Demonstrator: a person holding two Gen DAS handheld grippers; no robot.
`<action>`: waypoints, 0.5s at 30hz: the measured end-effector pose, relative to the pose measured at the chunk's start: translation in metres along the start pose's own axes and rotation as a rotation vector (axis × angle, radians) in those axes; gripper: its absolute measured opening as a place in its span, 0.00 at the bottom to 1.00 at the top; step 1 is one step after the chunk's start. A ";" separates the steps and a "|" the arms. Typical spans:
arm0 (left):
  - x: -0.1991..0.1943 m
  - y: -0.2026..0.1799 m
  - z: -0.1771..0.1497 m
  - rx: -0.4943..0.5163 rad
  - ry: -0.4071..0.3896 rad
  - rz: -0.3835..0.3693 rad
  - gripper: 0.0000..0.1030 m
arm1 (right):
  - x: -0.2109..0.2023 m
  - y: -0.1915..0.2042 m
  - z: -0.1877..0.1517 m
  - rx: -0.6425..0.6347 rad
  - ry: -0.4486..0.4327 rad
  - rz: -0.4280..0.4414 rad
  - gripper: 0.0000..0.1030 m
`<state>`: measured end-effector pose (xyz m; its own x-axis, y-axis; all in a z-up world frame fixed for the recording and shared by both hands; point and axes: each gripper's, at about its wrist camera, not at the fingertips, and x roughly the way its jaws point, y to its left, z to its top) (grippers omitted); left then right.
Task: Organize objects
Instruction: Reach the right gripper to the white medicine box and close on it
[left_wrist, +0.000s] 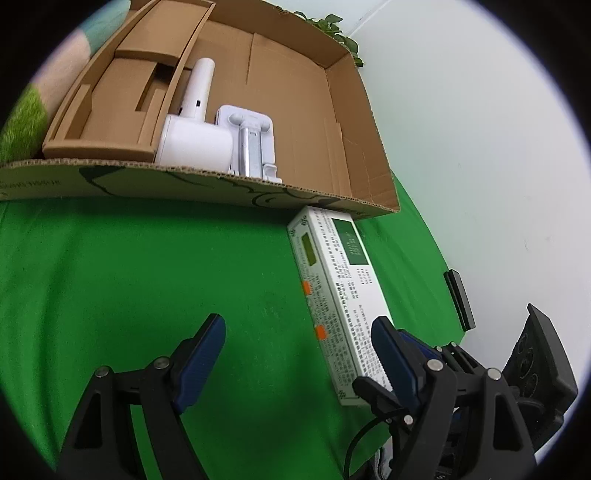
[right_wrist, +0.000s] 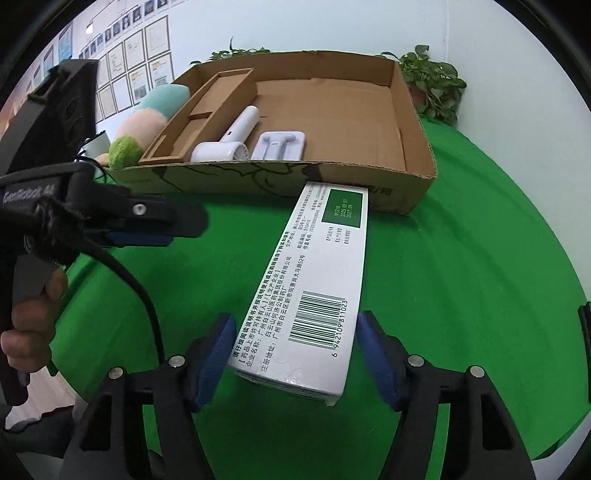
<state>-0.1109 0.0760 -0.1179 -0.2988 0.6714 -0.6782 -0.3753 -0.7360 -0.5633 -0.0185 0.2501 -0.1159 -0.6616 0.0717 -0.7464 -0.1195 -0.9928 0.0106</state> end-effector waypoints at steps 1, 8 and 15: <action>-0.001 0.002 -0.003 -0.006 0.001 -0.001 0.79 | 0.000 0.002 0.000 0.004 0.004 0.023 0.63; 0.002 0.012 -0.023 -0.074 0.044 -0.077 0.77 | -0.003 0.022 -0.002 0.081 0.017 0.340 0.61; 0.001 0.010 -0.034 -0.106 0.041 -0.115 0.66 | 0.005 0.027 -0.006 0.161 0.040 0.509 0.60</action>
<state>-0.0849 0.0660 -0.1408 -0.2220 0.7495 -0.6237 -0.3099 -0.6607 -0.6837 -0.0203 0.2231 -0.1232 -0.6374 -0.4215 -0.6450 0.0946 -0.8736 0.4774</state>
